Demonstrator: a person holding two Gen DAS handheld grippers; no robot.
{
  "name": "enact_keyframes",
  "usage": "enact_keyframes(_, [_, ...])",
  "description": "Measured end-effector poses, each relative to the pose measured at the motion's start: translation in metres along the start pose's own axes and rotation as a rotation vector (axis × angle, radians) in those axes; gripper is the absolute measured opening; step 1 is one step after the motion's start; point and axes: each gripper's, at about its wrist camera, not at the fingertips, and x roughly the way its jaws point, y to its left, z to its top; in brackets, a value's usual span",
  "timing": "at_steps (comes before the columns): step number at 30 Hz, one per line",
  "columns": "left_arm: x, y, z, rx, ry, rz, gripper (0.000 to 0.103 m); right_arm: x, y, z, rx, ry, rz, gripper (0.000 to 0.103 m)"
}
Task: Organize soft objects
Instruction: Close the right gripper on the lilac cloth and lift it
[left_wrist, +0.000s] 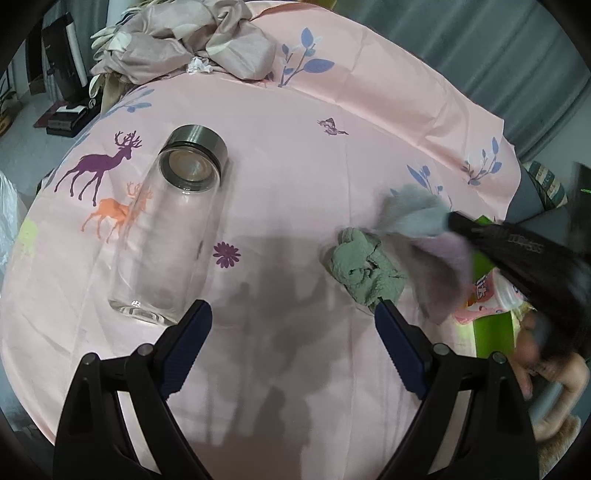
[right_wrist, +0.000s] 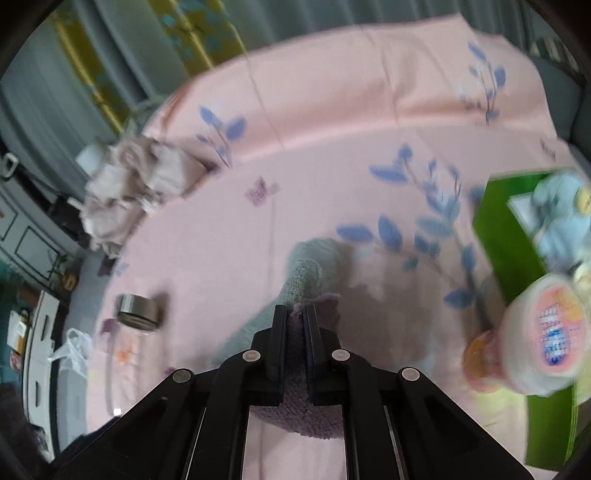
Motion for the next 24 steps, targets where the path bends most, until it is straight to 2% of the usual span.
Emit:
enact_keyframes(5, [-0.007,0.005,0.002,-0.027,-0.012,-0.005,0.089,-0.05,0.015,-0.009,-0.098,-0.061,0.091,0.009])
enact_keyframes(10, [-0.021,0.001,0.001,-0.004,-0.066,0.007,0.089,-0.05,0.016,-0.051,-0.152,0.022,0.232,0.009])
enact_keyframes(13, [-0.021,-0.009,-0.003,0.052,-0.064,0.009,0.089,-0.035,0.013,-0.077,-0.176,0.088,0.263,0.009])
enact_keyframes(16, [-0.017,-0.018,-0.009,0.091,-0.039,-0.013,0.089,-0.011,-0.002,-0.101,-0.131,0.189,0.25,0.009])
enact_keyframes(18, [-0.013,-0.025,-0.013,0.122,-0.019,-0.025,0.088,-0.003,-0.012,-0.109,-0.109,0.219,0.212,0.009])
enact_keyframes(20, [-0.007,-0.03,-0.017,0.144,0.006,-0.039,0.085,-0.002,-0.023,-0.114,-0.082,0.223,0.165,0.009])
enact_keyframes(24, [0.012,-0.037,-0.025,0.163,0.09,-0.079,0.072,-0.004,-0.043,-0.115,-0.03,0.224,0.127,0.009])
